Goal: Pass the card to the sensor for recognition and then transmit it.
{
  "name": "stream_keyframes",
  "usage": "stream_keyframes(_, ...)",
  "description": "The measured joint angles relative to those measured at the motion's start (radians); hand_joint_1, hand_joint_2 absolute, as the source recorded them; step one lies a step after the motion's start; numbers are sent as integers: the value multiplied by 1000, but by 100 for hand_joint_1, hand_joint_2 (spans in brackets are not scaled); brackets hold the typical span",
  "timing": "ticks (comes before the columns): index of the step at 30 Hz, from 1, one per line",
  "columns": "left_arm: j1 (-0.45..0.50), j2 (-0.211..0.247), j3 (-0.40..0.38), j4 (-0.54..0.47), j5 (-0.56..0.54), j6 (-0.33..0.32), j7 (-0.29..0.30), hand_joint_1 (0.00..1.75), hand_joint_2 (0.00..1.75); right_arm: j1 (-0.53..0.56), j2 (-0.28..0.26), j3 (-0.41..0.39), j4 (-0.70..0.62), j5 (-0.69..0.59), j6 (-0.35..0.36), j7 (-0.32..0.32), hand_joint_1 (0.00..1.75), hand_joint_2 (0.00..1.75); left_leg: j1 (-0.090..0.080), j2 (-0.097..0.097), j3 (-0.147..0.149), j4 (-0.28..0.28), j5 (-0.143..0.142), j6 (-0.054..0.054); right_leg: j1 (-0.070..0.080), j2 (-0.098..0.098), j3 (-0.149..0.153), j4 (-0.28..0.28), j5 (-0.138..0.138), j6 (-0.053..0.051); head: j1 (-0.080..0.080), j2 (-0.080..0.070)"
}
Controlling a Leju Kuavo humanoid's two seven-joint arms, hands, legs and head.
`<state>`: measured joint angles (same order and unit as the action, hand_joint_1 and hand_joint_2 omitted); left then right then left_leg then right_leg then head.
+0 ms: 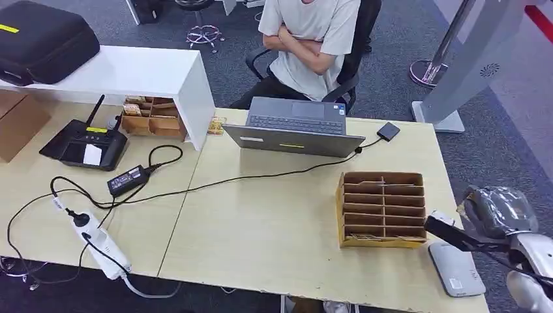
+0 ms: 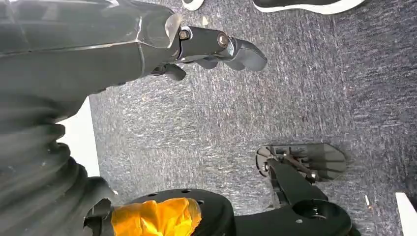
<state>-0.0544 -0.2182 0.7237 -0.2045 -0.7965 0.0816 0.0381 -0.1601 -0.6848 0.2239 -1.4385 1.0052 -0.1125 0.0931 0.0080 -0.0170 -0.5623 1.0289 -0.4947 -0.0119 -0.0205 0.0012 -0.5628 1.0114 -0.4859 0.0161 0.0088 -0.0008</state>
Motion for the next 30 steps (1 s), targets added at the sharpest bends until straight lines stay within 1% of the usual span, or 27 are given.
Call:
stream_keyframes(6, 0, 0, 10, 0, 3, 5, 0, 0, 175, 64, -9, -68, -3, 9, 8, 34, 175, 175, 0, 0, 0, 0, 0, 0, 0, 0, 0, 0, 0, 0, 0, 0)
stream_keyframes(11, 0, -1, 22, 0, 4, 8, 0, 0, 175, 119, -12, -130, -20, 55, 18, 82, 175, 175, 0, 0, 0, 0, 0, 0, 0, 0, 0, 0, 0, 0, 0, 0)
stream_keyframes(14, 0, -4, 27, 0, 5, 11, 0, 0, 175, 147, -12, -162, -31, 62, 29, 87, 175, 175, 0, 0, -1, 0, 0, 0, 0, 0, -1, 0, 0, 0, 0, 0)
stream_keyframes(20, 0, -5, 35, 0, 12, 16, 0, 0, 175, 189, -12, -199, -63, 61, 58, 87, 175, 175, 0, 0, 0, 0, 0, 0, 0, 0, -1, 0, 0, 0, 0, 0)
stream_keyframes(23, 0, -5, 43, 0, 15, 16, 0, 0, 175, 206, -18, -214, -82, 36, 89, 73, 175, 175, 0, 0, 0, 0, 0, 0, 0, 0, -1, 0, 0, 0, 0, 0)
stream_keyframes(27, 0, -5, 48, 0, 19, 16, -3, 0, 175, 234, -46, -232, -114, -40, 142, 7, 175, 175, 0, 0, 0, 0, 0, 0, 0, 0, -1, 0, 0, 0, 0, 0)
stream_keyframes(30, 0, -5, 54, 0, 19, 16, -7, 0, 175, 245, -64, -238, -128, -63, 156, -14, 175, 175, 0, 1, 0, 0, 0, 0, 0, 0, -1, 0, 0, 0, 0, 0)
